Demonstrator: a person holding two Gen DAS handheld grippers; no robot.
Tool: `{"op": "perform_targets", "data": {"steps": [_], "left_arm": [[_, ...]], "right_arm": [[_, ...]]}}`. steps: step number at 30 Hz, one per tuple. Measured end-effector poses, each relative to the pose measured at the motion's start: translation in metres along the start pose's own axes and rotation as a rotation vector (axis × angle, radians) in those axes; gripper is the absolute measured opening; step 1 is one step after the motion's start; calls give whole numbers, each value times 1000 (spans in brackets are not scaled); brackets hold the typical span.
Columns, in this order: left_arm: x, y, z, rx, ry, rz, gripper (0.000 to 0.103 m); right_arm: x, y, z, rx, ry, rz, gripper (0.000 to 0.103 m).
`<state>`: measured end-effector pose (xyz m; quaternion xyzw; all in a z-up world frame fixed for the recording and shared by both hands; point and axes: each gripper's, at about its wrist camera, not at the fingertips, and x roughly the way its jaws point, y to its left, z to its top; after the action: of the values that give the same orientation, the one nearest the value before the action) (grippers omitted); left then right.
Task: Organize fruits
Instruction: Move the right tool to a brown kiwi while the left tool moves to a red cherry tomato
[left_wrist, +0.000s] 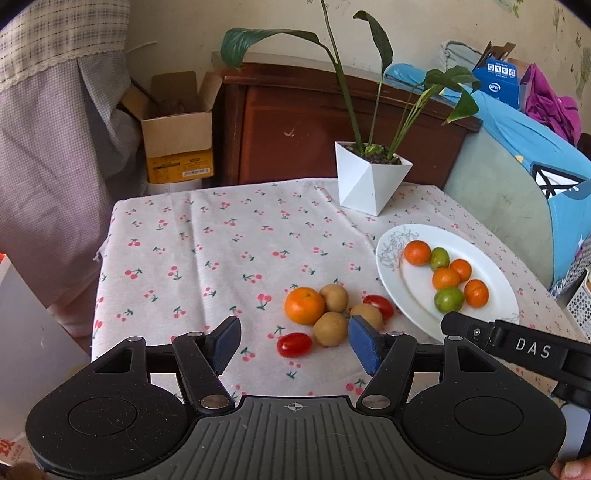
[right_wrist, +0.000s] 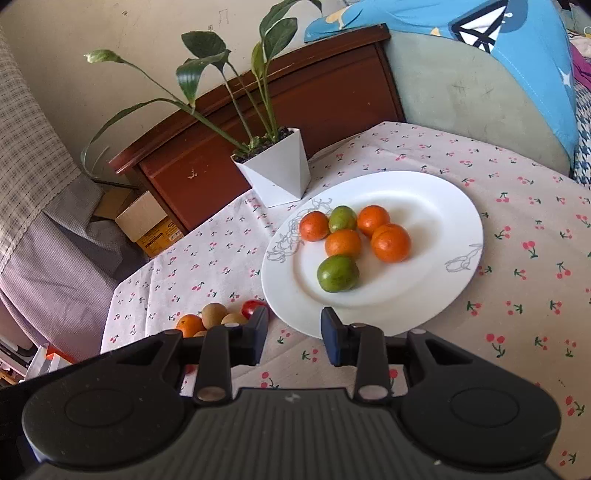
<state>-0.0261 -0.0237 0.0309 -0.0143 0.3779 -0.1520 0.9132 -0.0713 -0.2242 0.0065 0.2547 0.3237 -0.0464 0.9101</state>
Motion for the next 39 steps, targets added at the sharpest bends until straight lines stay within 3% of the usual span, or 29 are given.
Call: {"op": "perform_targets", "data": {"steps": [19,31,39], "left_arm": [[22,11,-20,45,16,-49,61],[36,8,-21,92,-12,-66,60],[39,6,-21,115,-32,-79,49]], "right_arm": [[36,17,-3,-82,133,130,33],[58,25,1,-110,152,133,33],[64,33,0,-139,143,136,29]]}}
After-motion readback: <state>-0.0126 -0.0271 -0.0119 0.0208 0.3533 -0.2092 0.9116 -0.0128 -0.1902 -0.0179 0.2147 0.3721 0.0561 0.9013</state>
